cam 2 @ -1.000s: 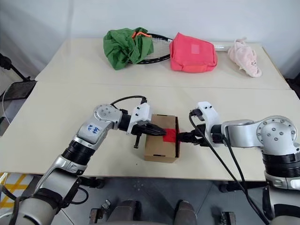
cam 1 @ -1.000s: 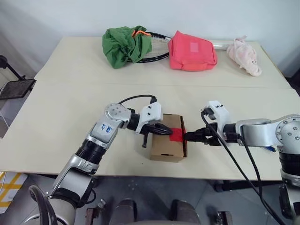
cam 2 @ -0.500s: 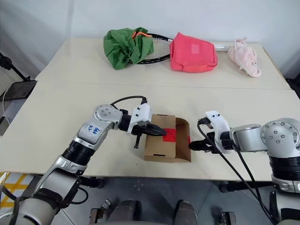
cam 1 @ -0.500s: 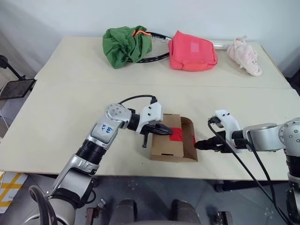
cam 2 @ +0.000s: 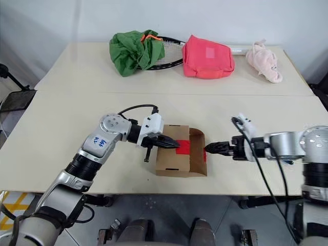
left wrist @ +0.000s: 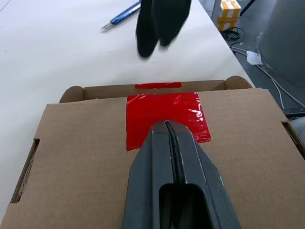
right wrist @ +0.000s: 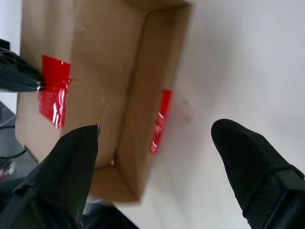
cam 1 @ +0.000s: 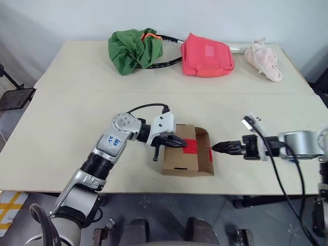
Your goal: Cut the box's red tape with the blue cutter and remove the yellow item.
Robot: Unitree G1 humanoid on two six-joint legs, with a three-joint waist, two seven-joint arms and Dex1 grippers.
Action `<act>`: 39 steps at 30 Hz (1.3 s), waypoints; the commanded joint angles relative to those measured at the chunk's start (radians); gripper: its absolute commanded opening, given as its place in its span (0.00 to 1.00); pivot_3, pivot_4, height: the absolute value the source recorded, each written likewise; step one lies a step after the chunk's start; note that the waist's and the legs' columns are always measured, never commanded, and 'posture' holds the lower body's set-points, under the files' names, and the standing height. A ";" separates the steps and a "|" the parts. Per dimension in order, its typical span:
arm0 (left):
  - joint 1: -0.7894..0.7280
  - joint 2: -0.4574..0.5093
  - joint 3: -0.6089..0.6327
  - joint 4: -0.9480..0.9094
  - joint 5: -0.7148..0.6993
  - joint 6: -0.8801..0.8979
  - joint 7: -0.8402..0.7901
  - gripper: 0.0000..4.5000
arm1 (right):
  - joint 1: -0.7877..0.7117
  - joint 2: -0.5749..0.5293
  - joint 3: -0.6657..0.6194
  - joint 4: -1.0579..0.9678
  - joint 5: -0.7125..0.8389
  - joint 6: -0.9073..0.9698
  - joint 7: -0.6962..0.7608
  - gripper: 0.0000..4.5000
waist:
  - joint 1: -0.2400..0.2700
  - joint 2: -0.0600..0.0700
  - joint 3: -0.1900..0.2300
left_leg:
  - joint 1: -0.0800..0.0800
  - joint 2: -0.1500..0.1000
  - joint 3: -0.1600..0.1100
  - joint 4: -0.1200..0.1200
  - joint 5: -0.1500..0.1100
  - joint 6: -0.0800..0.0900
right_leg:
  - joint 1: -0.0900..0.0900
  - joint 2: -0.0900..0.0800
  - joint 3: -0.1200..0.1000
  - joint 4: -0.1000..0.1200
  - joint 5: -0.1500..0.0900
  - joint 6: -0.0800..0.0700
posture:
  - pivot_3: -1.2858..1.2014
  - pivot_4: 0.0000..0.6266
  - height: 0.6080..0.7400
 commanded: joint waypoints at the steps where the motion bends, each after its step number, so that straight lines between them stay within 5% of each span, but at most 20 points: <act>1: 0.010 0.015 -0.013 -0.023 0.015 0.016 -0.010 0.00 | -0.015 0.043 -0.010 0.017 -0.044 0.004 0.010 0.89 | 0.002 0.000 0.000 | 0.000 0.000 0.000 0.000 0.000 0.000 | 0.000 0.000 0.000 0.000 0.000 0.000 | 0.52 0.24 1.00; 13: 0.013 0.039 -0.004 -0.054 0.011 0.047 -0.008 0.00 | 0.063 0.117 -0.032 -0.020 -0.096 0.004 0.041 0.89 | -0.002 0.000 0.000 | 0.001 0.000 0.000 0.000 0.000 0.000 | 0.000 0.000 0.000 0.001 0.000 0.000 | 0.52 0.24 1.00; 16: 0.011 0.038 -0.006 -0.056 0.012 0.051 -0.007 0.00 | 0.069 0.143 -0.025 -0.043 -0.081 0.004 0.040 0.76 | -0.004 0.000 0.000 | 0.001 0.000 0.000 -0.001 0.000 0.000 | 0.000 0.000 0.000 0.001 0.000 0.000 | 0.52 0.24 1.00; 21: 0.011 0.036 -0.008 -0.060 0.012 0.055 -0.005 0.00 | 0.075 0.172 -0.019 -0.058 -0.089 0.004 0.025 0.39 | -0.007 0.000 0.000 | 0.001 0.000 0.000 -0.001 0.000 0.000 | 0.000 0.000 0.000 0.001 0.000 0.000 | 0.52 0.24 1.00; 29: 0.015 0.034 -0.011 -0.065 0.014 0.057 -0.002 0.00 | 0.064 0.210 -0.016 -0.065 -0.078 0.004 0.009 0.39 | -0.015 0.000 0.000 | 0.001 0.000 0.000 -0.001 0.000 0.000 | 0.000 0.000 0.000 0.001 0.000 0.000 | 0.52 0.24 1.00; 36: 0.029 0.051 0.007 -0.070 0.014 0.057 0.012 0.00 | 0.049 0.193 -0.022 -0.077 -0.073 0.004 0.003 0.00 | -0.023 0.000 0.000 | 0.001 0.000 0.000 -0.002 0.000 0.000 | 0.000 0.000 0.000 0.002 0.000 0.000 | 0.52 0.24 1.00; 39: 0.036 0.074 0.026 -0.057 0.017 0.050 0.024 0.00 | 0.025 0.160 -0.030 -0.079 -0.053 0.004 -0.002 0.00 | -0.022 0.000 0.000 | 0.001 0.000 0.000 -0.001 0.000 0.000 | 0.000 0.000 0.000 0.001 0.000 0.000 | 0.52 0.24 1.00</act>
